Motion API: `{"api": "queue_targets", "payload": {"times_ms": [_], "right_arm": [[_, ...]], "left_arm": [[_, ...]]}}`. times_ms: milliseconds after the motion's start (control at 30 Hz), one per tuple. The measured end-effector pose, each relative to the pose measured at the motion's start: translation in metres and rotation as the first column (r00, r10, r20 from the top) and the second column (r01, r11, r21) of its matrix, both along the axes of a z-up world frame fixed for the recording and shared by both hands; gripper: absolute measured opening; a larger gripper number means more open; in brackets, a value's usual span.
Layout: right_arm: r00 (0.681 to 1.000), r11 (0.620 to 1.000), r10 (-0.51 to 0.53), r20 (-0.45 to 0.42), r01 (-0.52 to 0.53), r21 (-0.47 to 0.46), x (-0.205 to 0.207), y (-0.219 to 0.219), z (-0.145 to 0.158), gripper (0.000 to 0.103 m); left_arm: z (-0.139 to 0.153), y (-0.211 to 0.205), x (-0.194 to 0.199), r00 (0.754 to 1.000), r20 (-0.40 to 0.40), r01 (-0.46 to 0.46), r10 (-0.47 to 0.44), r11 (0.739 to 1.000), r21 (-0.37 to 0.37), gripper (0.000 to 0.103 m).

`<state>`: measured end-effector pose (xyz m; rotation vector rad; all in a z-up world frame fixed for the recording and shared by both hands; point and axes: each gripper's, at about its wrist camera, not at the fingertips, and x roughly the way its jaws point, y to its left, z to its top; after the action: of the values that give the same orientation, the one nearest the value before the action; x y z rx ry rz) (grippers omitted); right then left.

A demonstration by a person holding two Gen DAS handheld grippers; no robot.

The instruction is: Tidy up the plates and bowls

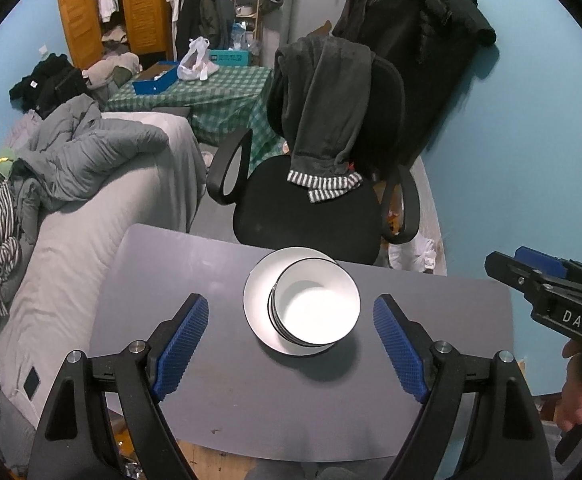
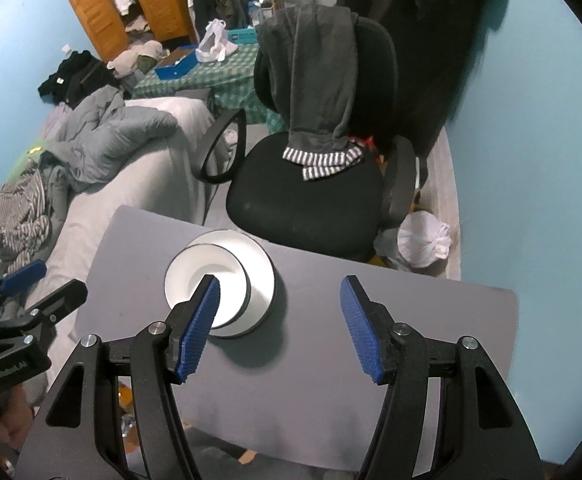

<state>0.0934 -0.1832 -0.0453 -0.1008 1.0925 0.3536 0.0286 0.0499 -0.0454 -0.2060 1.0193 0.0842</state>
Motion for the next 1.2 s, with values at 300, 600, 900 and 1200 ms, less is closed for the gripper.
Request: {"api": "queue_targets", "payload": {"times_ms": [300,600,900,1200], "right_arm": [[1.0,1.0,-0.001,0.03,0.0,0.018,-0.01,0.003,0.01,0.061],[0.999,1.0,0.002,0.044,-0.003,0.014,-0.016,0.006,0.013,0.061],[0.999,1.0,-0.006,0.037,0.006,0.005,-0.015,0.006,0.012,0.061],[1.0,1.0,-0.011,0.028,0.011,-0.008,-0.014,0.009,0.009,0.061]], "left_arm": [[0.013,-0.008,-0.008,1.0,0.015,0.014,-0.014,1.0,0.002,0.086],[0.014,-0.009,-0.011,0.999,0.015,0.034,-0.035,0.999,0.03,0.086],[0.017,-0.005,-0.012,0.999,0.027,0.047,-0.048,0.999,0.026,0.086],[0.017,-0.01,-0.012,0.997,0.023,0.074,-0.074,0.997,0.034,0.086]]}}
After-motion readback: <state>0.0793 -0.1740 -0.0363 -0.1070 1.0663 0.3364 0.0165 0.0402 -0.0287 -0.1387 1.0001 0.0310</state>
